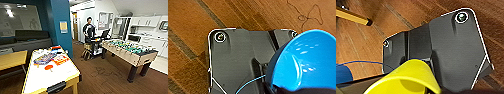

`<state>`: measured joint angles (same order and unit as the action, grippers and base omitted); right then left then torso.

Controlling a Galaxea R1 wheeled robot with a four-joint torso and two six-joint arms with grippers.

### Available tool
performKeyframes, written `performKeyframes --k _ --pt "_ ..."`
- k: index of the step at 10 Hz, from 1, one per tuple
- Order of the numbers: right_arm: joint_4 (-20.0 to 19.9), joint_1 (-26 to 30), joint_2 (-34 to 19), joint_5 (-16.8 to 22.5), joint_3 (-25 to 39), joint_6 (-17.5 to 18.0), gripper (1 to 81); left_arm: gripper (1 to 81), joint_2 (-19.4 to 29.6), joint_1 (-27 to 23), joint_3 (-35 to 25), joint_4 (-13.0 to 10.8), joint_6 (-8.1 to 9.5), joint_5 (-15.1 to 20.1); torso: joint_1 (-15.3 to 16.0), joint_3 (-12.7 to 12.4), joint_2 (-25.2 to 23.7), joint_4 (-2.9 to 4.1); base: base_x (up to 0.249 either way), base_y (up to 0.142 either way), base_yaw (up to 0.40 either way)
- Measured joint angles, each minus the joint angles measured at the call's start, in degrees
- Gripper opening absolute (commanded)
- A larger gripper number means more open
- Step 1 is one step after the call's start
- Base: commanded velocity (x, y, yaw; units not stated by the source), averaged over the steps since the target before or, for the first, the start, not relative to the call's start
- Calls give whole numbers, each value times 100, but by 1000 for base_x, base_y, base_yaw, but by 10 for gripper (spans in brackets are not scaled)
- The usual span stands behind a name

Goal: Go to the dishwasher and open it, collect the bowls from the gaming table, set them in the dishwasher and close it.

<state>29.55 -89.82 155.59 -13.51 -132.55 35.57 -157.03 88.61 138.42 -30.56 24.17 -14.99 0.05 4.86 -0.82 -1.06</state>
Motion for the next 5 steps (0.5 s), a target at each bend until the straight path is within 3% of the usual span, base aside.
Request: performKeyframes --k 5 --pt "0 0 0 -2 -13 0 10 10 -28 0 0 0 0 15 0 0 0 0 0 0 -373"
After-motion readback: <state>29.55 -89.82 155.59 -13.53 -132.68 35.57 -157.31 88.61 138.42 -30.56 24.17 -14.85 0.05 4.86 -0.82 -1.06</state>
